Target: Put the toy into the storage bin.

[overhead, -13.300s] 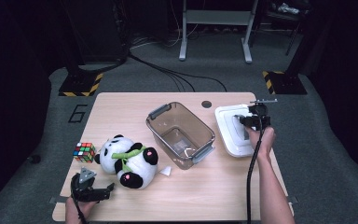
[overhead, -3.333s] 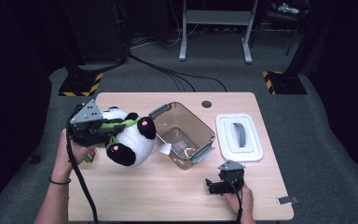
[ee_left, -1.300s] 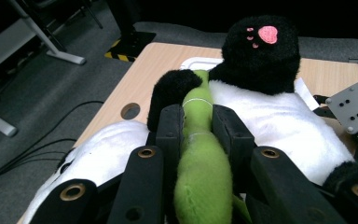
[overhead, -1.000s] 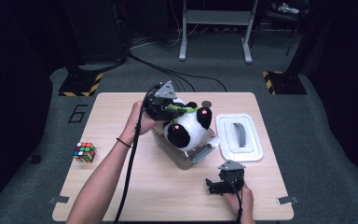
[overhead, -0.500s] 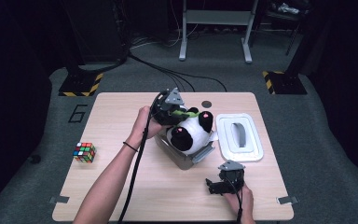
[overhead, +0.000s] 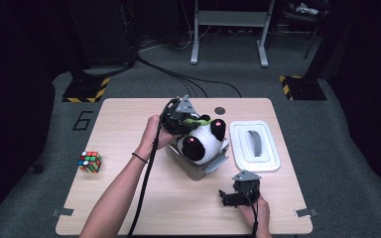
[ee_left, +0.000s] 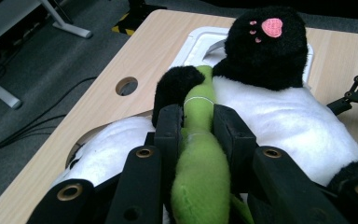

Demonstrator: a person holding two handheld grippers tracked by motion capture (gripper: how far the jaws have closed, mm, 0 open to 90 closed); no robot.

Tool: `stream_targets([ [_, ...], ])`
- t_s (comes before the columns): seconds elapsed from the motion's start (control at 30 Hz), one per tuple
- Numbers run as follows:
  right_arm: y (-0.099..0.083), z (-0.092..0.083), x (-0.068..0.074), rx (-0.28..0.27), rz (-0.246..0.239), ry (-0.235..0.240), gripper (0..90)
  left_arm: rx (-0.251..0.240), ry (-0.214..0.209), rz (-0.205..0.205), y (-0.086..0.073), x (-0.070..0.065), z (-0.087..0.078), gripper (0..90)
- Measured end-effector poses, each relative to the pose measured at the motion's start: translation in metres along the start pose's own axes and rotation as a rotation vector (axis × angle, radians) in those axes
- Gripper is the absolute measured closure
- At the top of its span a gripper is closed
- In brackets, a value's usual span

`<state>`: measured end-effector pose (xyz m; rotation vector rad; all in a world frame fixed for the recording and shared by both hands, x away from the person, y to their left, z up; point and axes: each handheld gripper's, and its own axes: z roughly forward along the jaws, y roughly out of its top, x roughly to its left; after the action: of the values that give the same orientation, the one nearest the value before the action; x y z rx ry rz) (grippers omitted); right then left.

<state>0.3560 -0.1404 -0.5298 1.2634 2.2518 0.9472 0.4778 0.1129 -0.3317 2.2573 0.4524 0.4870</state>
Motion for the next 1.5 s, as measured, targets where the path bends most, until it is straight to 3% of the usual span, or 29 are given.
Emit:
stream_targets([
  [0.2,0.0,0.0,0.0,0.0,-0.001,0.001,0.1,0.005,0.007,-0.041,-0.004,0.0,0.003,65.9],
  [0.43,0.0,0.0,0.0,0.001,0.004,0.001,0.1,-0.028,-0.012,-0.133,-0.008,0.002,-0.005,28.4],
  [0.53,0.0,0.0,0.0,0.001,0.003,0.0,0.1,-0.037,-0.01,-0.163,-0.008,0.003,-0.01,17.2],
  [0.8,0.0,0.0,0.0,0.001,0.003,0.0,0.1,-0.027,-0.005,-0.222,-0.009,0.006,-0.015,3.3],
  [0.9,0.0,0.0,0.0,0.001,0.003,0.0,0.1,-0.067,0.01,-0.214,-0.005,0.003,-0.026,1.0],
  [1.03,0.0,0.0,0.0,0.001,0.004,0.0,0.1,-0.043,0.015,-0.202,0.0,0.0,-0.031,0.0],
  [1.33,0.0,0.0,0.0,0.002,0.005,0.0,0.1,0.073,-0.036,-0.262,-0.018,0.005,0.001,0.0],
  [1.5,0.0,0.0,0.0,0.002,0.006,0.0,0.1,0.132,0.003,-0.225,-0.026,-0.007,0.019,0.3],
])
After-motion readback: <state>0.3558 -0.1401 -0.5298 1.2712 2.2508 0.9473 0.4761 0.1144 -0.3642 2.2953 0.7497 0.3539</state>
